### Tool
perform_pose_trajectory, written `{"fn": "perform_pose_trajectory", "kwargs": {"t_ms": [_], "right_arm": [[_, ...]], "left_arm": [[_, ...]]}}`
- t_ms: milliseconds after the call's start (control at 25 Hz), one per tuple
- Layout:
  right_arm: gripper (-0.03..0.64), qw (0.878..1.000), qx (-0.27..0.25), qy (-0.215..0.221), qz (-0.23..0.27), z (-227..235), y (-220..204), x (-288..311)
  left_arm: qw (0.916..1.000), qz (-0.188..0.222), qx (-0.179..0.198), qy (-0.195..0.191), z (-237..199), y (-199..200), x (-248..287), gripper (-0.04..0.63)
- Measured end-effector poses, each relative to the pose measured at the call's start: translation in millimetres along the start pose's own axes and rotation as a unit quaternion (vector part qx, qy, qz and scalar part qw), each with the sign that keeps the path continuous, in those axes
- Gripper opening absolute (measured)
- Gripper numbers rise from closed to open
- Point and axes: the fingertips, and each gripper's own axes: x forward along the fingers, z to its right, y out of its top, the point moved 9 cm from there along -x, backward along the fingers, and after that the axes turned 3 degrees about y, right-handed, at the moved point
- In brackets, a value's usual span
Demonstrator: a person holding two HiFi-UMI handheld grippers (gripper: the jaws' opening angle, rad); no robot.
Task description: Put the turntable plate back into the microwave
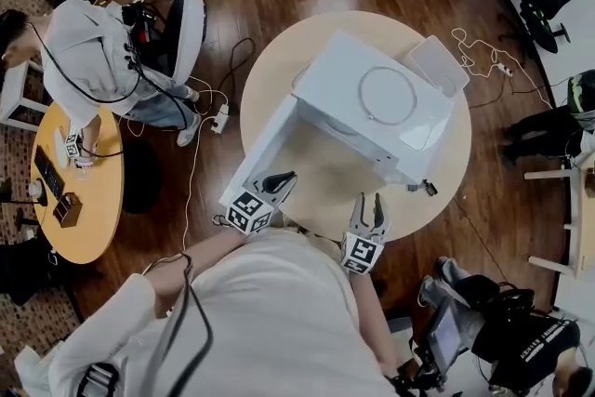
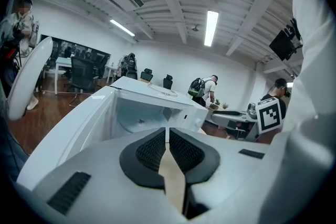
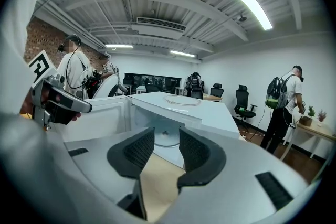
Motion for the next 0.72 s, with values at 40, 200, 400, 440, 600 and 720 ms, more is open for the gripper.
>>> {"fn": "perform_pose_trajectory", "kwargs": {"t_ms": [40, 200, 400, 440, 600, 720], "right_arm": [[0.146, 1.0, 0.001, -0.002, 0.002, -1.2, 0.7, -1.1], [0.146, 1.0, 0.004, -0.002, 0.007, -6.1, 0.7, -2.4], [0.147, 1.0, 0.005, 0.018, 0.008, -14.0, 2.6, -14.6], [0.147, 1.0, 0.006, 0.02, 0.007, -15.0, 2.7, -16.8], [0.147, 0.999, 0.013, 0.043, 0.013, -21.3, 6.9, -26.9], [0.147, 0.998, 0.012, 0.067, 0.02, -24.7, 6.7, -32.2]], "left_arm": [[1.0, 0.002, -0.001, -0.004, 1.7, -0.4, -1.4, 0.011], [0.9998, 0.005, 0.0, -0.019, 6.3, -4.2, -1.5, 0.011], [0.9996, 0.001, -0.007, -0.029, 11.0, -9.8, -4.0, 0.012], [0.9995, 0.002, -0.015, -0.028, 10.7, -9.7, -4.6, 0.012], [0.9979, 0.014, -0.048, -0.041, 14.4, 0.5, -8.5, 0.012], [0.9974, 0.025, -0.042, -0.052, 22.0, 5.2, -11.1, 0.012]]}}
